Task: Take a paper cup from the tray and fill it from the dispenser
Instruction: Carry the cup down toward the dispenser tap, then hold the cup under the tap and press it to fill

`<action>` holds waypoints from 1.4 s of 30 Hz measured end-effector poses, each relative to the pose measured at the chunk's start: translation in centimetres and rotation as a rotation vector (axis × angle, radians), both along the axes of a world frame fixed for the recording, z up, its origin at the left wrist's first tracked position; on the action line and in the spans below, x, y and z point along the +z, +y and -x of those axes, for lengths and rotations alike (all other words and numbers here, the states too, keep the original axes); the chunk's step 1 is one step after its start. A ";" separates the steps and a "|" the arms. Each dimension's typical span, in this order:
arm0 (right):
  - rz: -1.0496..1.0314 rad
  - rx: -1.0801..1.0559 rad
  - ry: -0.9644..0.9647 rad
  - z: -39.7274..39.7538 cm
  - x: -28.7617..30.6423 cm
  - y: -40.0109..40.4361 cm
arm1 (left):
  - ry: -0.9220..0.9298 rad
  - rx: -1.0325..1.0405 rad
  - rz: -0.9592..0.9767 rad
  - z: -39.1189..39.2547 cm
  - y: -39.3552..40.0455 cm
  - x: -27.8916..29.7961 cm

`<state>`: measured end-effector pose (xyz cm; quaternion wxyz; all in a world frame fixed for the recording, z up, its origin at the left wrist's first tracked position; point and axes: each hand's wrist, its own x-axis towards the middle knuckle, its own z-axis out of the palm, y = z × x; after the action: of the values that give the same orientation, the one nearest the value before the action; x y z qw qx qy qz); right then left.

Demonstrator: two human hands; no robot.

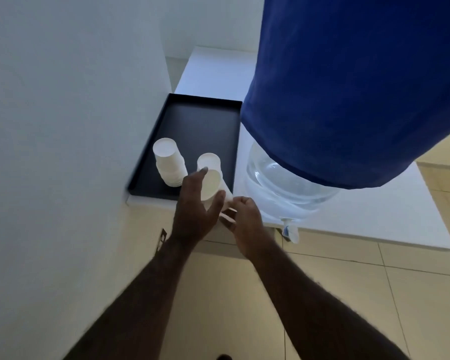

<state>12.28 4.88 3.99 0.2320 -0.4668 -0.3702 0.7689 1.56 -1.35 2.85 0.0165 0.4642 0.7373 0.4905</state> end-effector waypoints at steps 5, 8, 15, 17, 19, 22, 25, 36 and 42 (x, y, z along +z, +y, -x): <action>-0.931 0.294 -0.375 -4.1 -4.2 -2.1 | 0.124 -0.198 0.170 -2.8 -1.9 -3.1; -1.035 0.289 -0.364 -6.4 -6.1 -2.3 | 0.105 -0.322 0.257 -4.9 -2.3 -4.3; -0.914 0.179 -0.411 -11.9 -10.6 -2.1 | 0.133 -0.571 0.352 -8.9 -1.6 -5.1; -0.833 0.146 -0.450 -13.5 -11.4 -2.0 | 0.139 -0.552 0.359 -9.8 -0.8 -5.0; -0.741 0.088 -0.477 -14.8 -11.9 -1.6 | 0.150 -0.506 0.340 -10.6 0.3 -4.7; -0.630 0.014 -0.492 -16.1 -12.7 -0.8 | 0.173 -0.472 0.326 -11.7 2.0 -4.5; -0.619 -0.001 -0.565 -16.7 -13.3 0.4 | 0.203 -0.465 0.334 -12.4 3.2 -4.7; -0.583 0.003 -0.510 -16.2 -13.9 1.9 | 0.196 -0.456 0.331 -13.5 5.2 -6.0; -0.618 -0.036 -0.444 -15.6 -13.3 2.4 | 0.160 -0.454 0.339 -13.4 5.6 -5.8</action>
<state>27.90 7.24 -9.33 0.2893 -0.5364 -0.6175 0.4972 14.94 4.21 -2.90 0.1447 0.6451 0.6851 0.3058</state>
